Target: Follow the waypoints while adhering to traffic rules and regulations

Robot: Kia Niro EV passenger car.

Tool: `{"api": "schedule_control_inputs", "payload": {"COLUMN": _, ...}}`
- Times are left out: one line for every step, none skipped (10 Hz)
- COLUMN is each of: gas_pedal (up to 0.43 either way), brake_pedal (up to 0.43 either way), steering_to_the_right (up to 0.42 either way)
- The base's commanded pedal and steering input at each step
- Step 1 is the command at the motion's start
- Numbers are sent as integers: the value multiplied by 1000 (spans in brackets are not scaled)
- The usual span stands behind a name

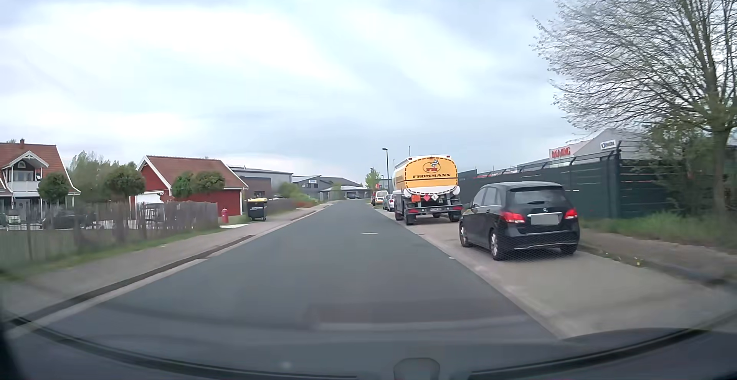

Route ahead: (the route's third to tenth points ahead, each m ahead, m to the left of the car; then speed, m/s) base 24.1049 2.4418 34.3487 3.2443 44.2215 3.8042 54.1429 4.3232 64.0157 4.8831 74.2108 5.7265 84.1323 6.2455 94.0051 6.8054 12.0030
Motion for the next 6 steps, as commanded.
{"api": "schedule_control_inputs", "payload": {"gas_pedal": 169, "brake_pedal": 0, "steering_to_the_right": -30}}
{"api": "schedule_control_inputs", "payload": {"gas_pedal": 169, "brake_pedal": 0, "steering_to_the_right": -30}}
{"api": "schedule_control_inputs", "payload": {"gas_pedal": 169, "brake_pedal": 0, "steering_to_the_right": -29}}
{"api": "schedule_control_inputs", "payload": {"gas_pedal": 169, "brake_pedal": 0, "steering_to_the_right": -28}}
{"api": "schedule_control_inputs", "payload": {"gas_pedal": 169, "brake_pedal": 0, "steering_to_the_right": -25}}
{"api": "schedule_control_inputs", "payload": {"gas_pedal": 169, "brake_pedal": 0, "steering_to_the_right": -23}}
